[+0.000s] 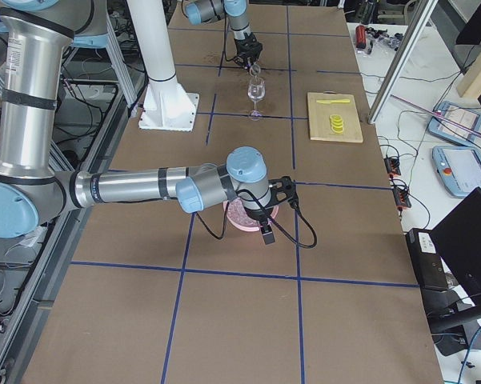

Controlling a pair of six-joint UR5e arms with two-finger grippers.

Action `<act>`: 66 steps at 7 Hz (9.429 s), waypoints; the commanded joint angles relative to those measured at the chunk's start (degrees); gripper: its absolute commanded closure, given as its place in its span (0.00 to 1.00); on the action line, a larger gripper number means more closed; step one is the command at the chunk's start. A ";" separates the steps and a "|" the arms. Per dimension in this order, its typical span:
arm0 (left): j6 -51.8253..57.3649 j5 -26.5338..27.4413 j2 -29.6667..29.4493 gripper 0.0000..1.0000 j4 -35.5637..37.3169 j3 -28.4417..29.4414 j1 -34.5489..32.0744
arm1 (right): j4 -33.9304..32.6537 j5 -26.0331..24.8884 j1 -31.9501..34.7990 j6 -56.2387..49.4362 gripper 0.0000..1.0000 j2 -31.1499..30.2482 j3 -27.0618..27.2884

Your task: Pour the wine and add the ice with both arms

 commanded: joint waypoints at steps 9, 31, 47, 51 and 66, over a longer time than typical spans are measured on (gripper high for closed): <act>0.06 0.27 -4.43 1.00 7.19 3.25 0.75 | 0.00 0.09 0.00 0.00 0.00 -0.09 -0.09; 1.11 1.94 11.16 1.00 -8.64 -22.73 -4.77 | 0.18 0.09 0.00 -0.18 0.00 -0.01 -0.18; -37.86 41.92 62.71 1.00 -108.89 6.40 7.50 | 0.18 0.09 0.00 0.00 0.00 -0.10 -0.18; -44.94 56.15 61.92 1.00 -108.98 13.53 16.30 | 0.18 0.09 0.09 0.00 0.00 -0.10 0.08; -47.84 60.21 57.96 0.00 -109.51 19.16 19.65 | 0.18 0.09 0.09 0.00 0.00 -0.10 0.17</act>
